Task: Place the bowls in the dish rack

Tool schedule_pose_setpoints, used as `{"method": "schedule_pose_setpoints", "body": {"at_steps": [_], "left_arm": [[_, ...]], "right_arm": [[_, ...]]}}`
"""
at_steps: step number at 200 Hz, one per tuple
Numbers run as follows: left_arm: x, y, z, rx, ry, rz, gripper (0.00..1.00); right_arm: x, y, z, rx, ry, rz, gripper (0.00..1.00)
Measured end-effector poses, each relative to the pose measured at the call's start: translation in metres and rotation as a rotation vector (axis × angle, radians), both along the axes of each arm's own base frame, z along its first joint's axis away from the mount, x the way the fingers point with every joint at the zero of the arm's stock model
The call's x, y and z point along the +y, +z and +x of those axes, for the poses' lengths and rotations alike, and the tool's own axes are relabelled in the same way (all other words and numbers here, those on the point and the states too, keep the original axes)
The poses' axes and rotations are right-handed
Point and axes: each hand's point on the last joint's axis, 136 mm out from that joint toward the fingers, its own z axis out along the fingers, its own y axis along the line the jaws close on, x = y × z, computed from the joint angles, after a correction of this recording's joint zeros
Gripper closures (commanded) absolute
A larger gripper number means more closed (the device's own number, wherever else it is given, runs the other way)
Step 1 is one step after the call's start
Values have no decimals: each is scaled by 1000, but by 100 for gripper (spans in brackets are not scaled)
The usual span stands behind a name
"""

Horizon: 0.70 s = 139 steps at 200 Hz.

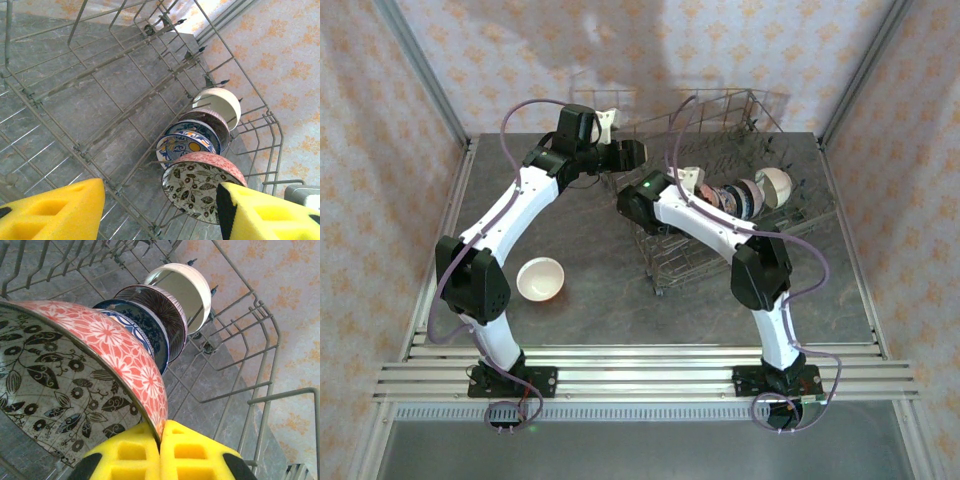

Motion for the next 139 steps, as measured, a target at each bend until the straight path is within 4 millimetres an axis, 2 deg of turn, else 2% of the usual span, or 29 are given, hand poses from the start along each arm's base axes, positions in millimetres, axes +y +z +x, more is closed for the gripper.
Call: {"method": "schedule_pose_setpoints", "body": {"at_steps": [139], "left_arm": [[0,0,0,0,0,-1,38]], "right_arm": [[6,-3,9,-3,-33,35,100]]}}
